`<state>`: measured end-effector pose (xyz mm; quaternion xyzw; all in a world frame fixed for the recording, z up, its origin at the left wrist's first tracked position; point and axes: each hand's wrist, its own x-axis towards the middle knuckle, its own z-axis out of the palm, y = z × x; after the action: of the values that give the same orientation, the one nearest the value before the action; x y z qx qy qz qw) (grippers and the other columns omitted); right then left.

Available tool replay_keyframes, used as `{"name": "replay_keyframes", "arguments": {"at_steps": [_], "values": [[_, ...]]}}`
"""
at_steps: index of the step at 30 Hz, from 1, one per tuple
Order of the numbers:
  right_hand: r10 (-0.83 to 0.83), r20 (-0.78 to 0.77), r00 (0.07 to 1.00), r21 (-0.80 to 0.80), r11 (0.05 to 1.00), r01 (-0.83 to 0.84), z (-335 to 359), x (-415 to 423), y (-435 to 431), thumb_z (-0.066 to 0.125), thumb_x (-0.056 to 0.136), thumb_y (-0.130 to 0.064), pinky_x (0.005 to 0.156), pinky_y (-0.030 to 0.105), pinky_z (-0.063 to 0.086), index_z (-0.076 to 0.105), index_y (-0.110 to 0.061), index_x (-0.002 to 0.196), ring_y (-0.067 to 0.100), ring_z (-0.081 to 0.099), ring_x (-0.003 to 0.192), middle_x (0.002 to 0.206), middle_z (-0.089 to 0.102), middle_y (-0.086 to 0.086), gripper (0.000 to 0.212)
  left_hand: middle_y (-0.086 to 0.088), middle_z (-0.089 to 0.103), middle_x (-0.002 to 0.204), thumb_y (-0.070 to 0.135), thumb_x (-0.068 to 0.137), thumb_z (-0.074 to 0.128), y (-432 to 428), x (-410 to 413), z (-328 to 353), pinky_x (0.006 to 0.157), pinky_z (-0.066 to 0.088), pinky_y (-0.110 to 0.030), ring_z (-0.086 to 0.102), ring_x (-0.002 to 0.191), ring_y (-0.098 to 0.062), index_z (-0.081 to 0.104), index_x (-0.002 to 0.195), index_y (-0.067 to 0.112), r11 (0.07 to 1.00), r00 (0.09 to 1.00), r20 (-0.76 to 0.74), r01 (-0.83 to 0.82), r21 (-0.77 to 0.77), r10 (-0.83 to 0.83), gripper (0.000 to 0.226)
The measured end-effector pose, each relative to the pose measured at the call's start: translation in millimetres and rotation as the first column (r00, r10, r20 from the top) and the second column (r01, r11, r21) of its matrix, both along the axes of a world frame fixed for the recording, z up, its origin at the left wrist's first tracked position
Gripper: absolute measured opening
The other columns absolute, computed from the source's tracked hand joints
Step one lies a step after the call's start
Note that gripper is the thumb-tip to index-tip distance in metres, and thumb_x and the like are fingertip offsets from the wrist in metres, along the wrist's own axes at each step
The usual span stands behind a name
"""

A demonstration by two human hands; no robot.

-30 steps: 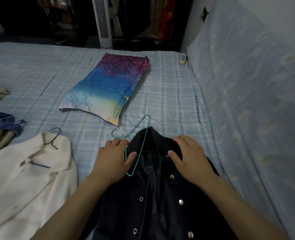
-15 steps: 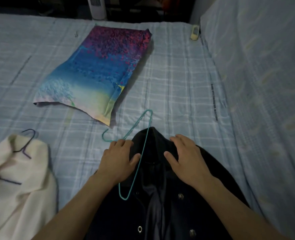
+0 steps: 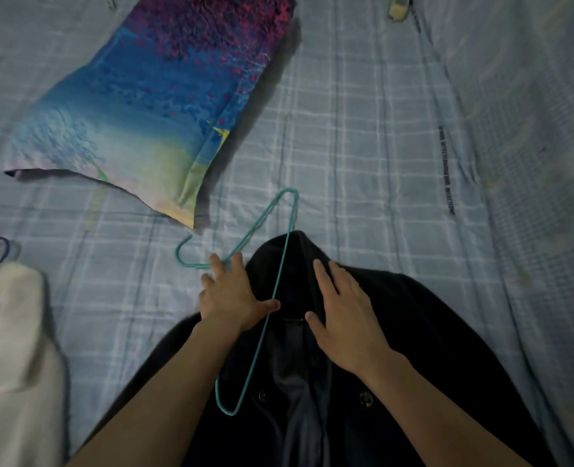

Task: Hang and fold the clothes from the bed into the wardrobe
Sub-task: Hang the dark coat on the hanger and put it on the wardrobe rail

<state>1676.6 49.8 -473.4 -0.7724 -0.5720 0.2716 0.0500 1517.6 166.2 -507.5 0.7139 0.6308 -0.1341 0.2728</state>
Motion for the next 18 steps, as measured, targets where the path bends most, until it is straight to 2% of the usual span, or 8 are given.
{"name": "replay_keyframes", "arguments": {"at_steps": [4, 8, 12, 18], "values": [[0.005, -0.013, 1.000, 0.019, 1.000, -0.004, -8, -2, -3, 0.046, 0.100, -0.038, 0.123, 0.039, 0.009, -0.018, -0.033, 0.152, 0.022, -0.001, 0.151, 0.164, -0.006, 0.005, 0.083, -0.011, 0.003, 0.161, 0.063, 0.063, 0.080, 1, 2, -12, 0.105, 0.038, -0.052, 0.037, 0.134, -0.040, 0.019, 0.146, 0.028, 1.000, 1.000, 0.015, -0.005, -0.007, 0.005, 0.109], [-0.016, -0.053, 0.998, 0.058, 0.998, 0.019, -15, -6, -4, 0.049, 0.099, -0.038, 0.123, 0.038, 0.010, -0.019, -0.036, 0.152, 0.021, 0.001, 0.151, 0.164, -0.005, 0.004, 0.087, -0.007, 0.004, 0.160, 0.058, 0.060, 0.084, 1, 5, -19, 0.106, 0.037, -0.050, 0.031, 0.136, -0.039, 0.018, 0.146, 0.029, 0.999, 0.998, 0.057, -0.010, 0.035, 0.008, 0.113], [-0.055, -0.079, 0.995, 0.070, 0.996, 0.061, -22, -8, -6, 0.052, 0.098, -0.035, 0.123, 0.039, 0.013, -0.016, -0.031, 0.154, 0.018, 0.002, 0.151, 0.165, -0.001, 0.002, 0.088, 0.000, 0.007, 0.159, 0.047, 0.059, 0.086, 2, 5, -22, 0.106, 0.038, -0.045, 0.029, 0.132, -0.037, 0.020, 0.149, 0.027, 0.998, 0.991, 0.133, -0.003, 0.056, -0.005, 0.114], [-0.075, -0.079, 0.994, 0.085, 0.993, 0.082, -18, -2, 0, 0.050, 0.098, -0.030, 0.123, 0.039, 0.016, -0.010, -0.021, 0.156, 0.015, 0.003, 0.151, 0.165, 0.002, 0.001, 0.084, -0.001, 0.008, 0.159, 0.041, 0.054, 0.087, 0, -9, -10, 0.106, 0.035, -0.044, 0.021, 0.132, -0.034, 0.021, 0.149, 0.025, 0.987, 0.972, 0.219, 0.053, 0.150, -0.085, 0.117]]}}
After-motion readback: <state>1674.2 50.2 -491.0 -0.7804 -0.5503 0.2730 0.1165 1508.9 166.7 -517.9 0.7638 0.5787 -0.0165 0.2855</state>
